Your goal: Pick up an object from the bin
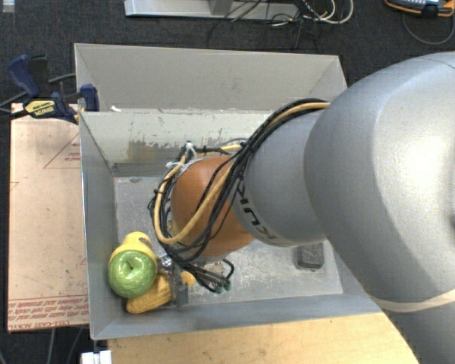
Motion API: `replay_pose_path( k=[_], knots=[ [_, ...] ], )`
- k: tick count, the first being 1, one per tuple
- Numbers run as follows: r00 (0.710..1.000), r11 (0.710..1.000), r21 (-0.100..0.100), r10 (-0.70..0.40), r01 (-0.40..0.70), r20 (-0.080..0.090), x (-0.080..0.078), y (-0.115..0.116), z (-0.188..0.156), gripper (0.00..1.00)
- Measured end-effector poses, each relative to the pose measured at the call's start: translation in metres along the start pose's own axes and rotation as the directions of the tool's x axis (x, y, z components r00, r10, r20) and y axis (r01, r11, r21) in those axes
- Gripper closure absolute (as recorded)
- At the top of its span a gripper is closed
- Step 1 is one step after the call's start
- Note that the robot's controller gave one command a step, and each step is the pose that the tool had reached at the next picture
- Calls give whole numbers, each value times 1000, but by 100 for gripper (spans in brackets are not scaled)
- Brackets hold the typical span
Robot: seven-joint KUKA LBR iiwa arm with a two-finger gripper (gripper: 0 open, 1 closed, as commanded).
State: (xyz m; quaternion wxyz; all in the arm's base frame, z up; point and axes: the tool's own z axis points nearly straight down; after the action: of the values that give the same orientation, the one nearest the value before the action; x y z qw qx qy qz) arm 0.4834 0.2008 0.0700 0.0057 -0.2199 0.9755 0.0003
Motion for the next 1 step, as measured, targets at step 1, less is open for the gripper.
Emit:
replay_pose_path(
  k=[1],
  knots=[
    [1000,1000,-1,-1,1,-3,-4,-3,-53,100]
  ],
)
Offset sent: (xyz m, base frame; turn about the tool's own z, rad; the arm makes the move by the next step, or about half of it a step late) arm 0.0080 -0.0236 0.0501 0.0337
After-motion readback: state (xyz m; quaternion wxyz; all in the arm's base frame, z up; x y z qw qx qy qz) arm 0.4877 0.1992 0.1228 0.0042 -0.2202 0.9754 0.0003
